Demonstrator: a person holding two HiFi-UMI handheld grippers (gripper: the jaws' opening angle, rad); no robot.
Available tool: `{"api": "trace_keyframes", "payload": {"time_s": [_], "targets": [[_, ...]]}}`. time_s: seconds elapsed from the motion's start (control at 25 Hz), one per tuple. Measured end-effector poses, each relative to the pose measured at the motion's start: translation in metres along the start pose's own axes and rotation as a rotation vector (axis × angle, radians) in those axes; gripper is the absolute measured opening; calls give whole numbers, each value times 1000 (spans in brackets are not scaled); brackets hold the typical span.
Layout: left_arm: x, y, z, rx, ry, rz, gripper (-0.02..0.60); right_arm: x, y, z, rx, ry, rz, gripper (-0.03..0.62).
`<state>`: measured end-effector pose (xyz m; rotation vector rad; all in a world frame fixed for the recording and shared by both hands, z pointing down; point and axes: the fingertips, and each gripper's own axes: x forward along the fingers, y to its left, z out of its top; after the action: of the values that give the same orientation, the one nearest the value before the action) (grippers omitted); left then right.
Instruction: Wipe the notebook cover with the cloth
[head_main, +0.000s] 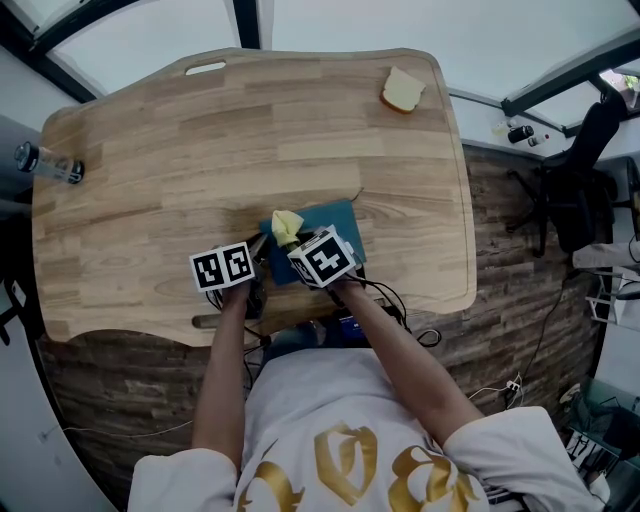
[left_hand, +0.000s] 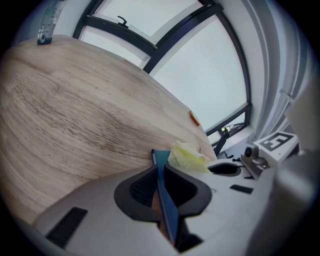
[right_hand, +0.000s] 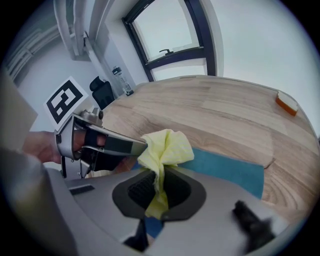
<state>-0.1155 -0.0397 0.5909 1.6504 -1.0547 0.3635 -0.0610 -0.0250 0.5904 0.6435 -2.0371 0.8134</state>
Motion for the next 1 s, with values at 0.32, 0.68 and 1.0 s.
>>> {"api": "trace_keyframes", "payload": {"time_s": [0.32,0.68,1.0], "targets": [[0,0,0,-4,1,-2,49,1,11,-3,-10,10,28,38],[-1,0,0,-6,2,-4,49,1,30,-17,-8,24,76,38],[0,0,0,-5,1,-2,50,-3,43,-28,-5,55,123,38]]}}
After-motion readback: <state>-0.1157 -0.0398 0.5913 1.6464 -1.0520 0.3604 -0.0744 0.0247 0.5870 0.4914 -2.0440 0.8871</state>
